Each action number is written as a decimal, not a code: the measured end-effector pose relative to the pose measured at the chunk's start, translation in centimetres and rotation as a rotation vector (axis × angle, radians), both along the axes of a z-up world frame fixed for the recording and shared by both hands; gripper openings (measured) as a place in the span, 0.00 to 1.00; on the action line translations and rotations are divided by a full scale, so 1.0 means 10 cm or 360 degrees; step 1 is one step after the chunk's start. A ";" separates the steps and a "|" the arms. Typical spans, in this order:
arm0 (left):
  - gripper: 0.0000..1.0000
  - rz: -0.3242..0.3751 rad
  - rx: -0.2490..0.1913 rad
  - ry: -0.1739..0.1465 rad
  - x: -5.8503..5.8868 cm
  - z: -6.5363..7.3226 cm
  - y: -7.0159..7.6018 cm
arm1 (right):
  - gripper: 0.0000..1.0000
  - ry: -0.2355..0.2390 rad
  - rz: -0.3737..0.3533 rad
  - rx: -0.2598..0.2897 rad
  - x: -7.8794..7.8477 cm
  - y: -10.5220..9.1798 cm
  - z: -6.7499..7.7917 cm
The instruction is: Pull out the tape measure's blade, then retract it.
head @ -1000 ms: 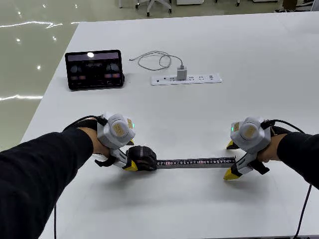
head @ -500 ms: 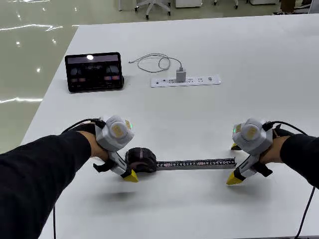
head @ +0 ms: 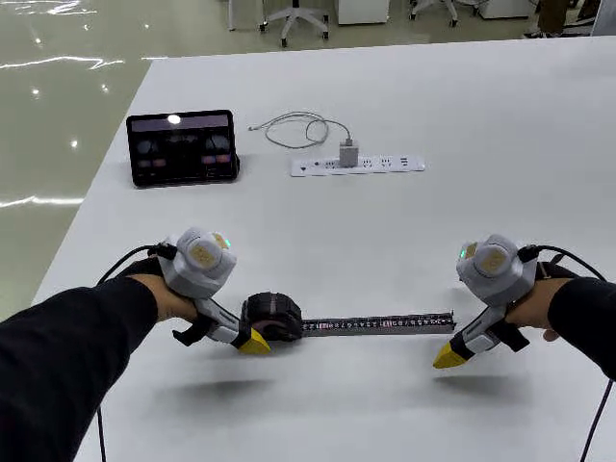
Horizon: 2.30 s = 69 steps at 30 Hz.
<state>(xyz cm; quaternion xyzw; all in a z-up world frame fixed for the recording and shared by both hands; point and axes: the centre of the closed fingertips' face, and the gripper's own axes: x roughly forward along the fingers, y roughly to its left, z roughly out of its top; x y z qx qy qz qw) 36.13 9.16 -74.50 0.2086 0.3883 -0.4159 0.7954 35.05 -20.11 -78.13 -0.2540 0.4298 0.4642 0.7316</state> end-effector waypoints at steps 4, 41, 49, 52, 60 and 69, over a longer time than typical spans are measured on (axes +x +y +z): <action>1.00 0.0137 -0.0087 -0.0010 -0.02 0.06 0.07 | 1.00 -0.0043 -0.0047 0.0048 -0.03 -0.01 0.04; 1.00 0.0630 -0.0445 -0.0277 -0.68 0.39 0.57 | 1.00 -0.0344 -0.0466 0.0426 -0.59 -0.24 0.40; 1.00 0.0633 -0.0455 -0.0264 -0.92 0.36 0.58 | 1.00 -0.0445 -0.0538 0.0515 -0.68 -0.41 0.61; 1.00 0.0628 -0.0467 -0.0288 -0.95 0.36 0.60 | 1.00 -0.0460 -0.0543 0.0511 -0.72 -0.47 0.65; 1.00 0.0639 -0.0482 -0.0281 -1.06 0.27 0.63 | 1.00 -0.0474 -0.0534 0.0473 -0.94 -0.56 0.66; 1.00 0.0659 -0.0492 -0.0281 -1.11 0.28 0.72 | 1.00 -0.0457 -0.0550 0.0467 -1.04 -0.62 0.66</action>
